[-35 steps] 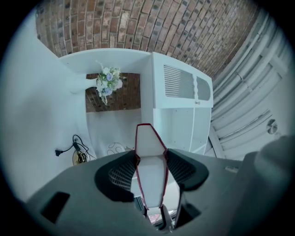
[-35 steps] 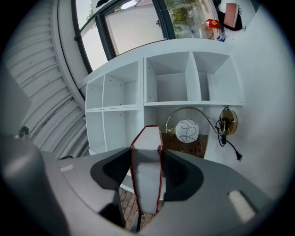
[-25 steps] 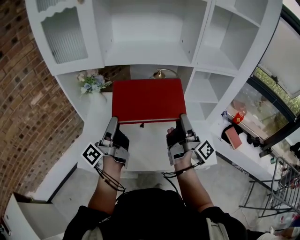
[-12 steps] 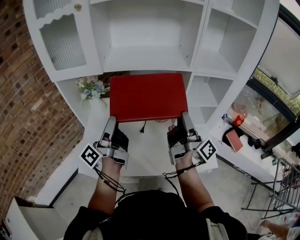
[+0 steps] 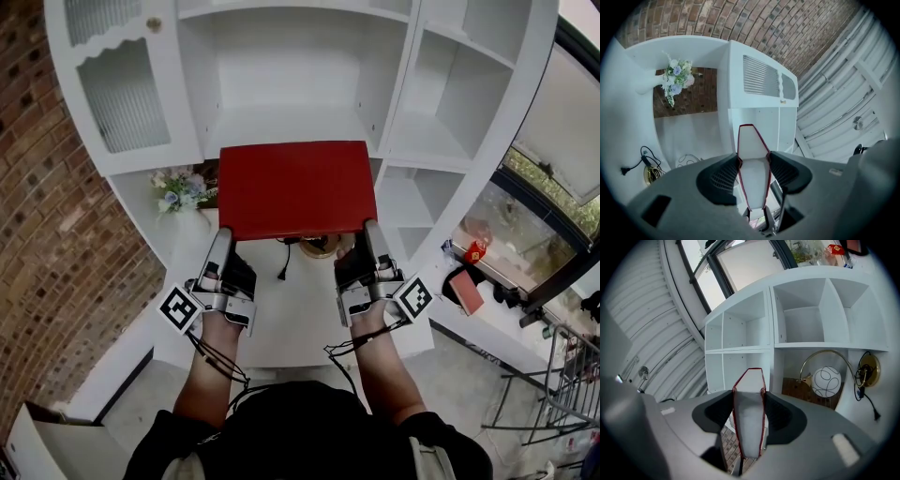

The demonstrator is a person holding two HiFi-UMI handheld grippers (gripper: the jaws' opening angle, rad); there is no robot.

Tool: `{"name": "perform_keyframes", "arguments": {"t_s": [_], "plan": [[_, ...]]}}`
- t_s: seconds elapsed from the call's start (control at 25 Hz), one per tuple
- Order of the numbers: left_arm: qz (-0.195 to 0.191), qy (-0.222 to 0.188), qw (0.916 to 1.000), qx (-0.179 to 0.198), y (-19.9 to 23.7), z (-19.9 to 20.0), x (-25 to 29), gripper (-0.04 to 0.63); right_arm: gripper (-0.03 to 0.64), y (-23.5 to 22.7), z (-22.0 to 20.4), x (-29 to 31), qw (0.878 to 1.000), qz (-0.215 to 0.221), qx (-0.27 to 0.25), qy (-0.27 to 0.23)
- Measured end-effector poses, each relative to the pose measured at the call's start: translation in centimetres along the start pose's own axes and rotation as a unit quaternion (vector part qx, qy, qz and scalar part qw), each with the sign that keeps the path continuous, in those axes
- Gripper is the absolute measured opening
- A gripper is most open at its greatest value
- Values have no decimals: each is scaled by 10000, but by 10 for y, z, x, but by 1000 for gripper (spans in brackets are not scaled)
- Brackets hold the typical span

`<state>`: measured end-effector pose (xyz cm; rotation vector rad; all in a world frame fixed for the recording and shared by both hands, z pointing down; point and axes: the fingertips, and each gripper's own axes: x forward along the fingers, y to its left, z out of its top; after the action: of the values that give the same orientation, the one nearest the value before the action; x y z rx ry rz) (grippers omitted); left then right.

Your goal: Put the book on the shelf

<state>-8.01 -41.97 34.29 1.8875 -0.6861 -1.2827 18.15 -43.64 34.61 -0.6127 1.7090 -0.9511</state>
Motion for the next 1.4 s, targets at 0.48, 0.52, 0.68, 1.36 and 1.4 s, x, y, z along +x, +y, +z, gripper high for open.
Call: {"name": "perform_keyframes", "arguments": {"t_s": [0.48, 0.52, 0.68, 1.36, 1.4], "plan": [[142, -23, 9999, -69, 16, 15, 51, 225, 229, -13, 22, 46, 9995, -245, 17, -184], [177, -28, 9998, -77, 17, 16, 56, 227, 229, -14, 24, 50, 9994, -278, 36, -189], [406, -41, 9991, -76, 25, 22, 75, 227, 229, -23, 32, 67, 9983, -520, 173, -192], [1035, -176, 9945, -16, 42, 49, 142, 235, 233, -41, 55, 133, 9884, -1446, 252, -401], [1065, -189, 9941, 2, 44, 51, 145, 236, 234, -42, 57, 136, 9877, -1497, 198, -406]]}}
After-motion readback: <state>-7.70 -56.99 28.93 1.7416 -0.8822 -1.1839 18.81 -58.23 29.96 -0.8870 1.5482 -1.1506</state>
